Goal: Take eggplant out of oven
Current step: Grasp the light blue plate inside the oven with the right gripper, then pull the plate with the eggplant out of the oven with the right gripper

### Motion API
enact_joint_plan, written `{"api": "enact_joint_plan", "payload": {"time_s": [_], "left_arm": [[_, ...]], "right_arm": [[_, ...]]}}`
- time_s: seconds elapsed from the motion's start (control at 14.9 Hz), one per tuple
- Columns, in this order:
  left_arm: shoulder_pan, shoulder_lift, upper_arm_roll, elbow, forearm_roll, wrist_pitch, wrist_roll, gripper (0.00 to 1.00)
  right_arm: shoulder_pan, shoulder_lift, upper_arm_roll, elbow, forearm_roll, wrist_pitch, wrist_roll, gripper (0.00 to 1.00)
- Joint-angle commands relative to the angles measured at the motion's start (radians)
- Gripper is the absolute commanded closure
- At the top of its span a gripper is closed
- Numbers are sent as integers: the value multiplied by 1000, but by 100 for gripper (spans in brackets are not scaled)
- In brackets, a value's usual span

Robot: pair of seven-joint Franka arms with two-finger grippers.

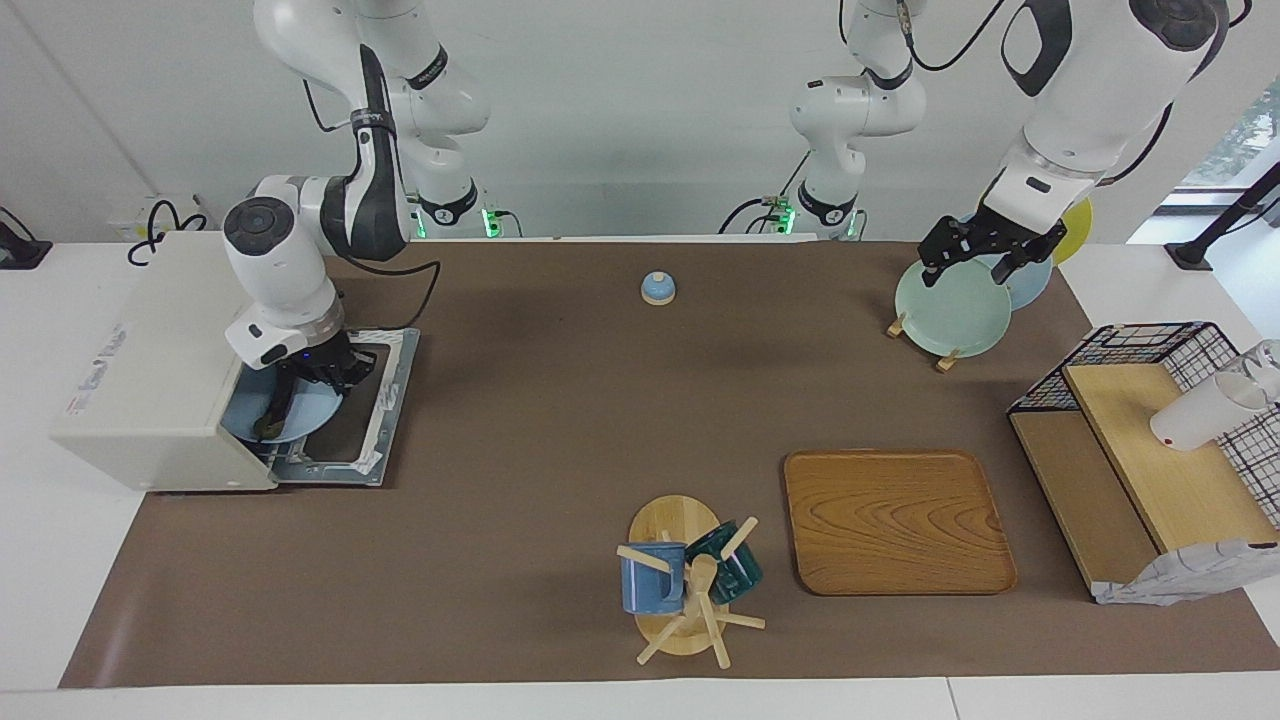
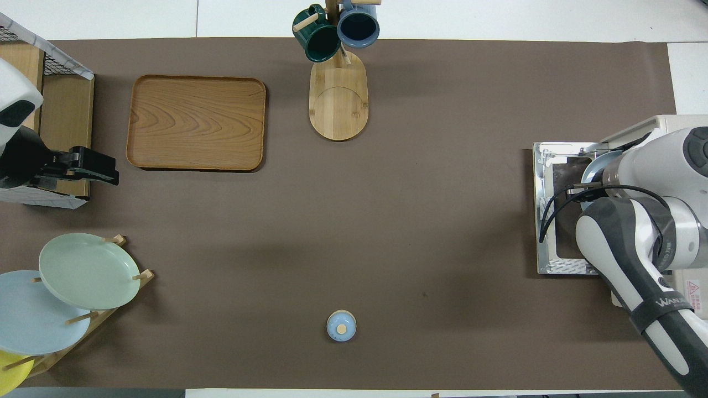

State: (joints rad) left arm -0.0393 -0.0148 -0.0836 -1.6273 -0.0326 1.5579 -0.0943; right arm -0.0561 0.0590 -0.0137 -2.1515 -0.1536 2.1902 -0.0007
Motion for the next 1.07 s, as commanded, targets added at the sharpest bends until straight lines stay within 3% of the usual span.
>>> {"api": "enact_joint_plan", "payload": {"time_s": [0.0, 0.13, 0.47, 0.87, 1.0], "left_arm": [[10, -20, -5, -16, 3, -7, 10, 0], [10, -20, -5, -16, 3, -7, 10, 0], [10, -20, -5, -16, 3, -7, 10, 0], [10, -19, -5, -16, 3, -7, 10, 0], [10, -20, -5, -16, 3, -7, 10, 0]], "right_arm": [[50, -18, 9, 7, -9, -71, -19, 100], [152, 4, 8, 106, -17, -189, 65, 100], [474, 48, 12, 258, -64, -331, 362, 100], [775, 381, 14, 729, -50, -608, 723, 100], [824, 470, 24, 823, 15, -575, 856, 100]]}}
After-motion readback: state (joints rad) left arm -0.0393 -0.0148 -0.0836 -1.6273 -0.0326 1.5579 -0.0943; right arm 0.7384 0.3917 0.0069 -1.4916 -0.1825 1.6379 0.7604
